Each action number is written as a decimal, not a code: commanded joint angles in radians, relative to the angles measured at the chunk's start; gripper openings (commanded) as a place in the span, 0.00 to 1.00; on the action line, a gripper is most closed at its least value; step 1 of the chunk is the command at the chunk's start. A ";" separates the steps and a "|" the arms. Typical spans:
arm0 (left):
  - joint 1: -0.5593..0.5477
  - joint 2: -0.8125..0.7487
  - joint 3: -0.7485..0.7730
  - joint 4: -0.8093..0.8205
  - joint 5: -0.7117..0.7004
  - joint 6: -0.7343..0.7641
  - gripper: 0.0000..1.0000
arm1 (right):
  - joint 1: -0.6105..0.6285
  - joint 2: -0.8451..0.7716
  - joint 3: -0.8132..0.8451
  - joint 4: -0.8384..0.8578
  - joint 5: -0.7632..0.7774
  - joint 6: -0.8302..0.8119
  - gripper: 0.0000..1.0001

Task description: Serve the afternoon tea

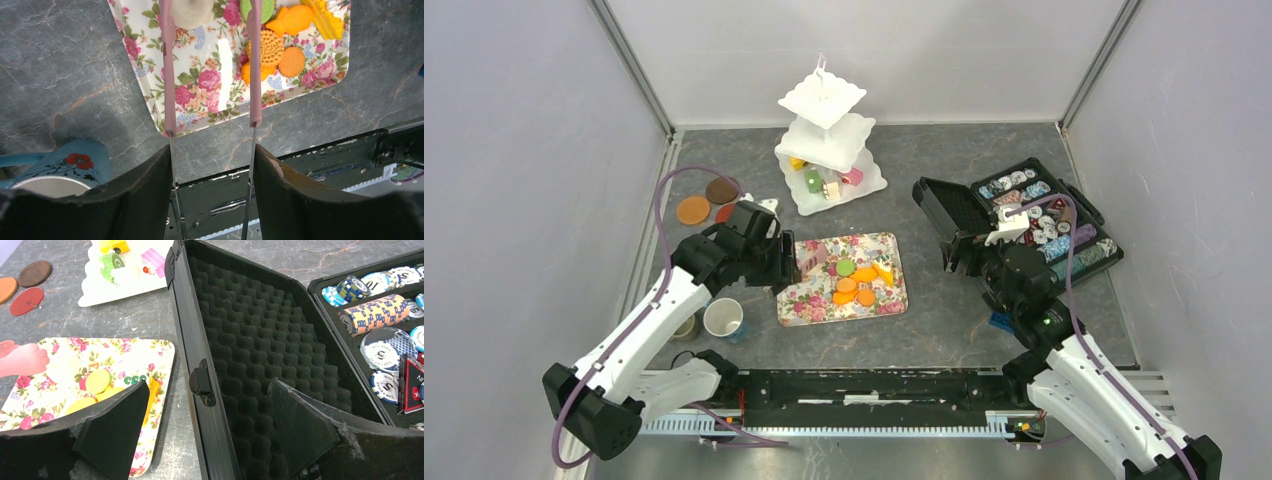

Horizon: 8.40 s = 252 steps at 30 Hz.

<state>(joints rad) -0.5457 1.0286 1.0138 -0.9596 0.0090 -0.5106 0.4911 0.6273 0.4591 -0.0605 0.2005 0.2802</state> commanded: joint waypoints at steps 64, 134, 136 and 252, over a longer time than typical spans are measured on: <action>-0.060 0.162 0.057 0.055 -0.097 0.105 0.31 | 0.004 -0.050 0.010 -0.012 0.021 0.001 0.98; 0.234 0.642 0.664 0.286 -0.107 0.193 0.51 | 0.005 -0.100 0.076 -0.083 0.077 -0.010 0.98; 0.233 0.638 0.665 0.286 -0.110 0.195 0.54 | 0.005 -0.098 0.076 -0.081 0.076 -0.011 0.98; -0.513 0.488 0.147 0.344 -0.281 -0.304 0.54 | 0.004 -0.114 0.051 -0.101 0.066 -0.016 0.98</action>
<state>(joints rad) -1.0561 1.5013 1.1141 -0.6186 -0.2226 -0.8738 0.4911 0.5125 0.4950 -0.1825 0.2634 0.2676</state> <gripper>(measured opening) 0.536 0.978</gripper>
